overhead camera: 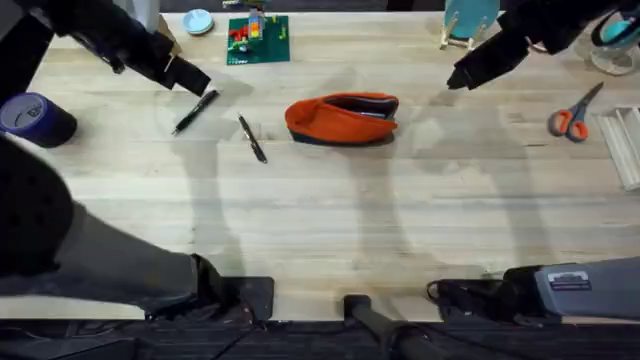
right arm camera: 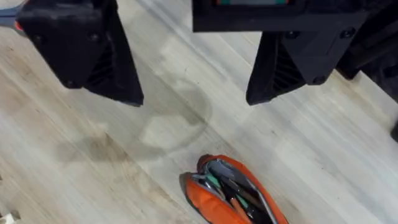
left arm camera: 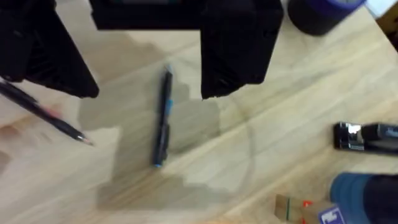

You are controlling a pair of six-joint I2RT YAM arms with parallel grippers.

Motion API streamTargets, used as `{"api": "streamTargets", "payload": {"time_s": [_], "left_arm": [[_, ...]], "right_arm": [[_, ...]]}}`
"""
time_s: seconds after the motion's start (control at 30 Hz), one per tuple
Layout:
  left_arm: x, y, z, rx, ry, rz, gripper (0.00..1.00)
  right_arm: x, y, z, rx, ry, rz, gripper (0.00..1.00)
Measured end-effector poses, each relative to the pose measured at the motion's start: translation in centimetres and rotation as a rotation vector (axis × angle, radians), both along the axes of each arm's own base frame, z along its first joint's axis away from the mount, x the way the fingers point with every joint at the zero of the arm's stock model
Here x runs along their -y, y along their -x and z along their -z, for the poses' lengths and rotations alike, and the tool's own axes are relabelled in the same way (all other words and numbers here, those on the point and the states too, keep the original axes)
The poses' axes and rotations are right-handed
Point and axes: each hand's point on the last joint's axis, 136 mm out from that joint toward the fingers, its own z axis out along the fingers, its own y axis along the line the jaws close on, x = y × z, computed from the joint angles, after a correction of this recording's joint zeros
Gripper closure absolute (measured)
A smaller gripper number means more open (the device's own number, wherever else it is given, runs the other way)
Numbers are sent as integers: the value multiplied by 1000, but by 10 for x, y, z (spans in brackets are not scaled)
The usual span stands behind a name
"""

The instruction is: Unzip the bag, pick up the pens from the table one at a time and place them inside, then zip the bag closed.

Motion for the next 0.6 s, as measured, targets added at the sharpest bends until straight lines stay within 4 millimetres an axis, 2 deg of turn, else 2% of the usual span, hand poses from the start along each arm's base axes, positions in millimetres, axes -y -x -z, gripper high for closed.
{"api": "streamTargets", "payload": {"time_s": [0.2, 0.6], "left_arm": [[-8, -14, 27, -22, -35, 44, 8], [-14, -11, 86, -168, -27, 57, 25]], "right_arm": [[0, 0, 0, 0, 0, 0, 5], [0, 0, 0, -1, 0, 0, 5]]}}
